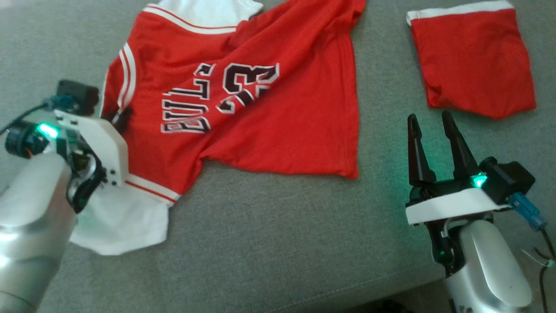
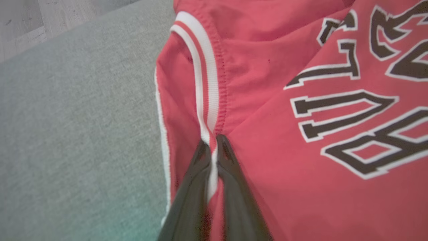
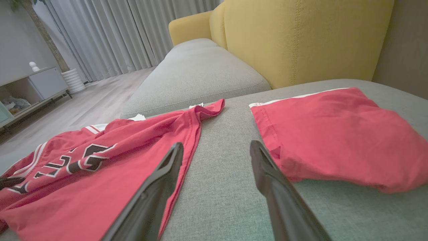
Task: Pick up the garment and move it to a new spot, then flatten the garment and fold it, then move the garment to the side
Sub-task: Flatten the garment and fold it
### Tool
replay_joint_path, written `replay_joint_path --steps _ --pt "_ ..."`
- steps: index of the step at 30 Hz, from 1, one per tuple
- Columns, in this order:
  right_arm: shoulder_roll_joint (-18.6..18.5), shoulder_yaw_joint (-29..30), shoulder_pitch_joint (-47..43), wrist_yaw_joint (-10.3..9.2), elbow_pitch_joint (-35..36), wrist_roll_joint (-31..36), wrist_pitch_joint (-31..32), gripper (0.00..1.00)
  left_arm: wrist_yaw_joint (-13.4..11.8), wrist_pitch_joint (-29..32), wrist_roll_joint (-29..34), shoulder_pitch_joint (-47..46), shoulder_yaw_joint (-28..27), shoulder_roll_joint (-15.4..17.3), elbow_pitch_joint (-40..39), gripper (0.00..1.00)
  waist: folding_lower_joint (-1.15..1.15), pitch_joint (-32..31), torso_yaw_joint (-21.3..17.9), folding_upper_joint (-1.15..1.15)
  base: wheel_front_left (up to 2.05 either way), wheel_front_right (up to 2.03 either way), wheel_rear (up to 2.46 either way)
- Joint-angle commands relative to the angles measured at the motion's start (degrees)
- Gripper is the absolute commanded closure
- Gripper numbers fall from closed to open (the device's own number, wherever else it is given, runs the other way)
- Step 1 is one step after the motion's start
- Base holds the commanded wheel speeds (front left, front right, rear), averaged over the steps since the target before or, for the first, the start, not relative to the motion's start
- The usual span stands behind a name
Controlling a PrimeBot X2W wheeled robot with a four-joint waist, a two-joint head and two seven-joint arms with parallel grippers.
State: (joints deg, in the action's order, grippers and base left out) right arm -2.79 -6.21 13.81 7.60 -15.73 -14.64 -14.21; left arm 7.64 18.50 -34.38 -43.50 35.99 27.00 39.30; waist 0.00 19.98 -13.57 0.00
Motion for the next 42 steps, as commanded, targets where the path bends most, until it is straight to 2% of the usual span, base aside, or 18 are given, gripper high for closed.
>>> replay_joint_path --steps 1,5,12,15,16,17,25,32,36,42 --pt "-0.1 -1.4 1.8 -0.11 2.1 -0.4 -0.6 0.0 -0.2 -0.4 -0.2 -1.1 -0.9 2.9 0.7 1.0 0.0 0.8 -0.7 0.0 0.0 0.0 0.0" --pt "-0.1 -1.4 2.2 -0.11 2.6 -0.1 -0.7 0.0 -0.2 -7.5 -0.2 -5.2 -2.2 3.7 3.2 1.0 0.0 1.7 -1.1 0.0 0.0 0.0 0.0" --pt "-0.1 -1.9 2.5 -0.11 2.3 1.2 -0.7 0.0 -2.9 -19.9 0.7 -13.3 -5.7 2.3 9.1 1.0 0.0 2.3 -0.7 0.0 0.0 0.0 0.0" --pt "-0.1 -2.1 2.7 -0.11 2.1 1.4 -0.7 0.0 -2.8 -22.7 0.1 -15.2 -6.4 1.4 12.0 1.0 0.0 2.2 -0.3 0.0 0.0 0.0 0.0" --pt "-0.1 -2.0 2.6 -0.11 2.1 1.5 -0.7 0.0 -2.4 -22.9 -0.4 -15.5 -6.6 0.9 13.0 0.09 0.0 2.1 -0.1 0.0 0.0 0.0 0.0" --pt "-0.1 -1.8 2.6 -0.11 2.0 1.5 -0.7 0.0 -2.2 -23.0 -0.8 -15.7 -6.6 0.5 13.9 0.0 0.0 2.0 0.3 0.0 0.0 0.0 0.0" --pt "-0.1 -1.6 2.0 -0.11 1.7 2.2 -0.3 0.0 -0.6 -28.0 -1.4 -13.9 -4.7 -0.1 16.7 0.0 0.0 0.2 3.9 0.0 0.0 0.0 0.0" --pt "-0.1 -1.2 -0.1 -0.11 0.6 2.6 0.5 0.0 -0.6 -32.9 -1.8 -7.3 -4.4 -1.5 12.7 0.0 0.0 -4.5 8.5 0.0 0.0 0.0 0.0" --pt "-0.1 -0.8 -1.4 -0.11 0.0 2.9 1.1 0.0 -3.4 -33.4 -1.6 -0.6 -6.2 -2.8 6.4 0.0 0.0 -7.3 10.8 0.0 0.0 0.0 0.0" --pt "-0.1 -0.1 -3.3 -0.11 -0.4 3.6 1.8 0.0 -10.0 -33.5 1.4 14.3 -11.4 -4.8 -9.1 0.0 0.0 -10.3 13.2 0.0 0.0 0.0 0.0"
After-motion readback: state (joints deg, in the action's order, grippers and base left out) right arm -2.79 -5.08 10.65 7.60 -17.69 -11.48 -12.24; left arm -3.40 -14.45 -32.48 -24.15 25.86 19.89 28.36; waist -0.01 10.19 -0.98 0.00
